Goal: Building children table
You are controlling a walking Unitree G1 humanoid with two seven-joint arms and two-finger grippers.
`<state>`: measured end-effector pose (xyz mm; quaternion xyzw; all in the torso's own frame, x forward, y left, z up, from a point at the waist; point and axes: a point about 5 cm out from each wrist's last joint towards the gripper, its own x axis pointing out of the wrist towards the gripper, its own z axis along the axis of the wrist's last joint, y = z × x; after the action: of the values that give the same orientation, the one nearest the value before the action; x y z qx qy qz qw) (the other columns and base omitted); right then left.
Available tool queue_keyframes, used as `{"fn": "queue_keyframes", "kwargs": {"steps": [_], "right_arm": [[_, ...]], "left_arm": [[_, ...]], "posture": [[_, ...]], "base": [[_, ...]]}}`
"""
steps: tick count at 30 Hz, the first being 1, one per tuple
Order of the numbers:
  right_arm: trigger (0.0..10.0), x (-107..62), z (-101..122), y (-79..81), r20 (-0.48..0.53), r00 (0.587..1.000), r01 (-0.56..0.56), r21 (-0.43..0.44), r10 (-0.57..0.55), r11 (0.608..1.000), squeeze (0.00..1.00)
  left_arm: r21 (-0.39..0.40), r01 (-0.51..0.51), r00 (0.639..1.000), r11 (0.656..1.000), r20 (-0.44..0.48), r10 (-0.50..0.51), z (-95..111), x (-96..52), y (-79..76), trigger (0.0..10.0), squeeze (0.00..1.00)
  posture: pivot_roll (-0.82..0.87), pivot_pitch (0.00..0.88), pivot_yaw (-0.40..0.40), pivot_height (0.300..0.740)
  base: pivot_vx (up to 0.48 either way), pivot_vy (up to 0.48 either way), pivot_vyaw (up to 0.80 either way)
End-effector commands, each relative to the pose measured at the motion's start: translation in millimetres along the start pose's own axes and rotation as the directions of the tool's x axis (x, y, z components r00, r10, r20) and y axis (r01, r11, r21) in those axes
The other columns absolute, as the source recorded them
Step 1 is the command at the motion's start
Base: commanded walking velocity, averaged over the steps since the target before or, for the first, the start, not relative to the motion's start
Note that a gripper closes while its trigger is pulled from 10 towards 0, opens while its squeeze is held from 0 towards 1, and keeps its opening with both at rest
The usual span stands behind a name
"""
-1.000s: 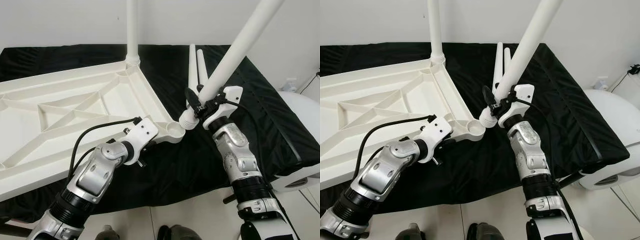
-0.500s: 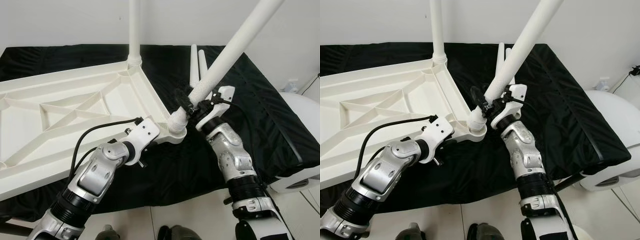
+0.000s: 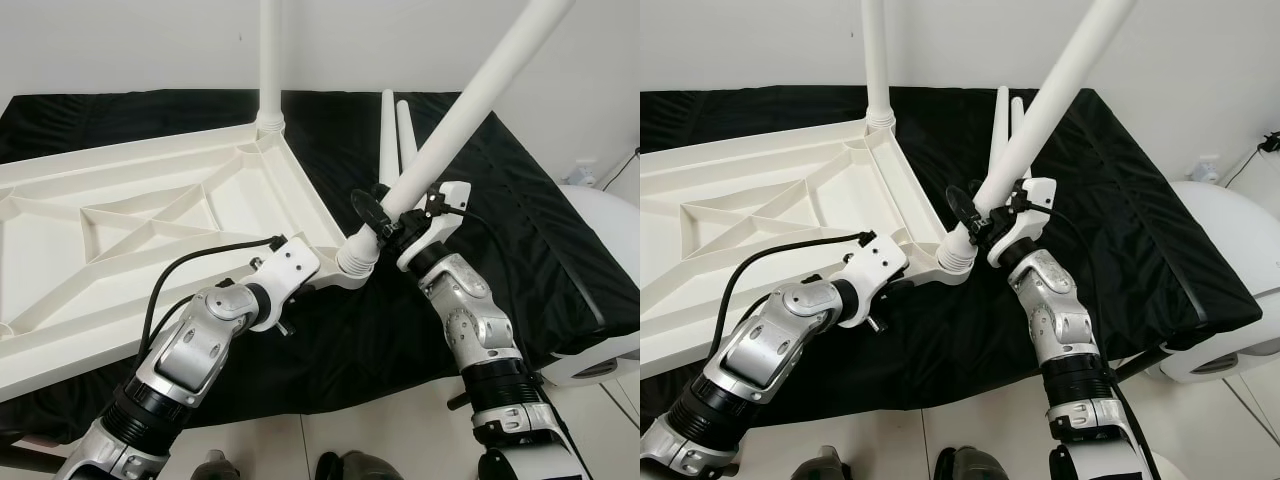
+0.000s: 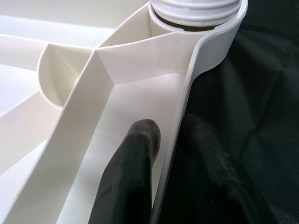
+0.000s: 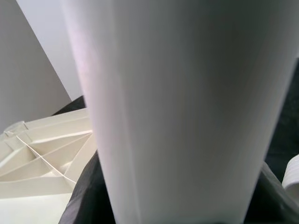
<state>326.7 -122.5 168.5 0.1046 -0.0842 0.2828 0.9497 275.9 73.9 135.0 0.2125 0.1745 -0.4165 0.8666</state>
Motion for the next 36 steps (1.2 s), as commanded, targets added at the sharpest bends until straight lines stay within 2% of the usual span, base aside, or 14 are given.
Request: {"fn": "queue_keyframes", "kwargs": {"steps": [1, 4, 10, 19, 23, 36], "right_arm": [[10.0, -9.7, -22, -10.0, -0.114, 0.991, 0.071, -0.041, -0.075, 0.997, 0.0], [10.0, -6.7, -22, -4.5, -0.113, 0.991, 0.062, -0.082, -0.071, 0.995, 0.0], [10.0, -5.2, -27, 6.5, -0.127, 0.991, 0.022, -0.099, -0.035, 0.995, 0.0], [10.0, -9.6, -38, 18.9, -0.151, 0.988, -0.039, -0.125, 0.02, 0.991, 0.0], [10.0, -12.6, -39, 25.5, -0.133, 0.99, -0.078, -0.175, 0.055, 0.982, 0.0], [10.0, -21.0, -51, 32.9, -0.166, 0.98, -0.145, -0.224, 0.109, 0.964, 0.0]], "left_arm": [[0.02, 0.05, 0.999, 0.999, 0.007, -0.05, 3, 1.9, -6.7, 10.0, 0.0], [0.021, 0.052, 0.999, 0.998, 0.007, -0.053, 3, 1.7, -7.4, 10.0, 0.0], [0.022, 0.056, 0.998, 0.998, 0.007, -0.056, 2, 0.6, -8.2, 10.0, 0.0], [0.021, 0.06, 0.998, 0.998, 0.007, -0.06, 1, -0.5, -9.2, 10.0, 0.0], [0.023, 0.061, 0.998, 0.998, 0.008, -0.062, 1, -0.6, -9.2, 10.0, 0.0], [0.026, 0.061, 0.998, 0.998, 0.007, -0.061, 2, -2.0, -7.9, 10.0, 0.0]], "posture": [[0.02, 0.046, -0.06, 0.74], [0.02, 0.045, -0.062, 0.74], [0.02, 0.044, -0.066, 0.74], [0.02, 0.04, -0.068, 0.74], [0.02, 0.039, -0.068, 0.74], [0.03, 0.047, -0.058, 0.74]], "base": [[0.0, 0.0, 0.0], [0.0, 0.0, 0.0], [0.0, 0.0, 0.0], [0.0, 0.0, 0.0], [0.0, 0.0, 0.0], [0.0, 0.0, 0.0]]}}
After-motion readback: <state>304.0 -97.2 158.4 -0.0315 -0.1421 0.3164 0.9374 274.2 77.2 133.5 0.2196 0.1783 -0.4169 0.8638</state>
